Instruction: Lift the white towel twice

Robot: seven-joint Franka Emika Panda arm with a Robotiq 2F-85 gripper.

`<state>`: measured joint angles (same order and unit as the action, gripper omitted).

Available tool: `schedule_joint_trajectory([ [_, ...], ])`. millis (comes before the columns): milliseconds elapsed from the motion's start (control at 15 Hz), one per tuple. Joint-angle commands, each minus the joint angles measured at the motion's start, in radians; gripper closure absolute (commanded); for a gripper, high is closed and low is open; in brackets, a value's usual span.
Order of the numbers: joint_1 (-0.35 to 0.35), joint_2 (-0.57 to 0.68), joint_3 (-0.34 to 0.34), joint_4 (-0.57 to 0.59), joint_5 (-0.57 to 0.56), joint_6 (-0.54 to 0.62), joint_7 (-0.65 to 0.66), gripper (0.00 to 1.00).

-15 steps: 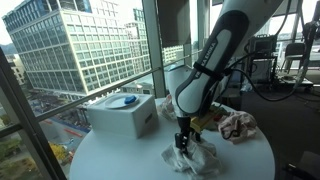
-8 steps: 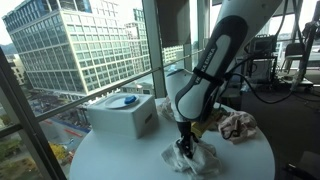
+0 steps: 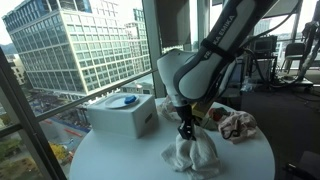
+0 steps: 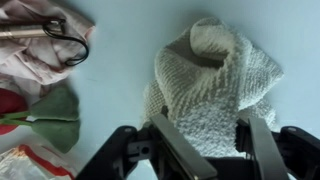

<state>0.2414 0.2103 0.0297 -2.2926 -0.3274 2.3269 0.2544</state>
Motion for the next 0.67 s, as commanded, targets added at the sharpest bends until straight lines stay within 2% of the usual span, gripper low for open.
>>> schedule_joint_trajectory([
  [0,-0.025,-0.197,0.026,0.007,0.009,-0.189,-0.01,0.74],
  [267,-0.047,-0.372,0.065,0.059,-0.007,-0.385,-0.046,0.74],
  [600,-0.062,-0.553,0.116,0.166,-0.022,-0.542,-0.101,0.74],
])
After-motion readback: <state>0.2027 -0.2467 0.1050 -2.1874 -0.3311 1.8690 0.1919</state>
